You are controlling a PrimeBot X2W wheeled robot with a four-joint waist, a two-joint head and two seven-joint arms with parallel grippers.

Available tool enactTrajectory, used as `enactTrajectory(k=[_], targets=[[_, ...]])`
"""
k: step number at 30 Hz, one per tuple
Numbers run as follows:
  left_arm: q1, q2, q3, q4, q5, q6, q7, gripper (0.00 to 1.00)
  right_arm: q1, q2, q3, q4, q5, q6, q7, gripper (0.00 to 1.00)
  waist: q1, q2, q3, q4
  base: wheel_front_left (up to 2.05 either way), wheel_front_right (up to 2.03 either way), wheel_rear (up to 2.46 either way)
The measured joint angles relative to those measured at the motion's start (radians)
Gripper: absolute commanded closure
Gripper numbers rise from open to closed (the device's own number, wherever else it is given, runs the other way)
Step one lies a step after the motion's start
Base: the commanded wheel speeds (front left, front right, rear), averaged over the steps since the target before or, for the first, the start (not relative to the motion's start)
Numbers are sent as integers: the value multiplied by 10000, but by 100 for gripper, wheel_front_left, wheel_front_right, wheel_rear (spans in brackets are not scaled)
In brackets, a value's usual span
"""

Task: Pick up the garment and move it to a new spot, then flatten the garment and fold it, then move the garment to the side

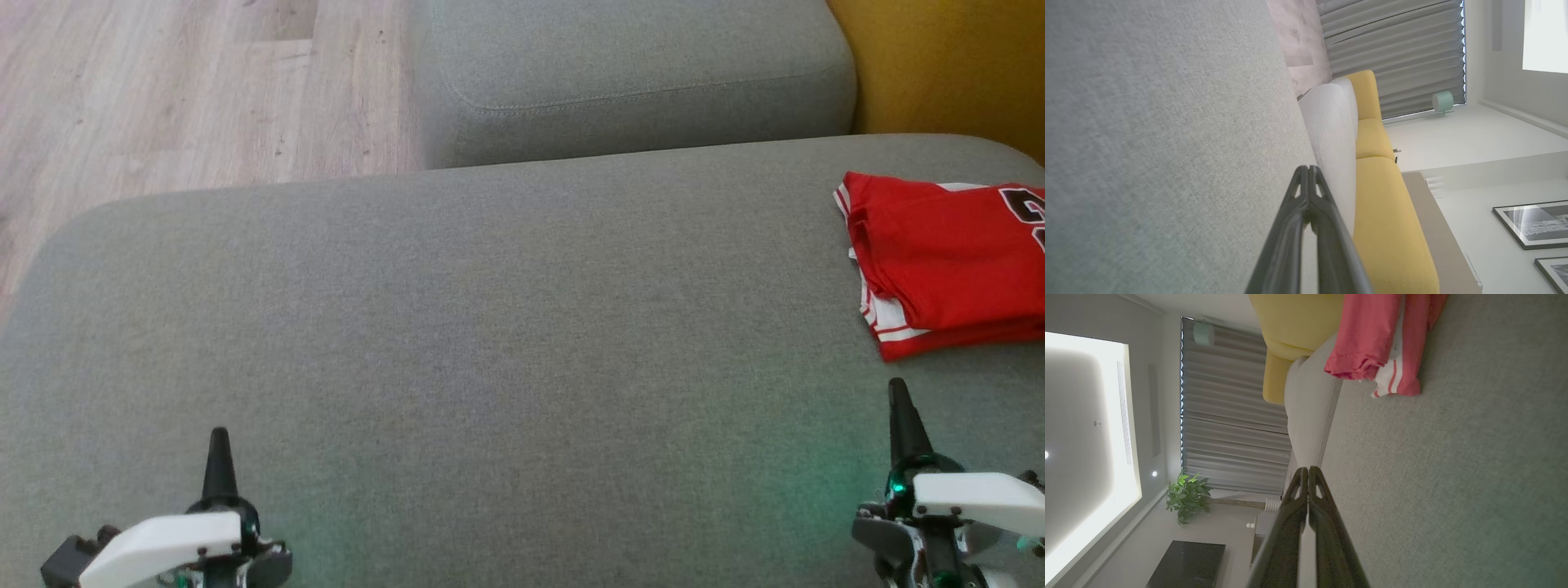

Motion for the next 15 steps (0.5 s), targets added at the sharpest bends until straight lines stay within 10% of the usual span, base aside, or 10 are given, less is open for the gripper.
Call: enactTrajectory(k=[15], targets=[[-360, -4, 341, 63, -1609, -251, 405, 100, -404, 0, -334, -29, 1626, 0, 412, 100, 0, 0, 148, -44, 0, 0, 0]])
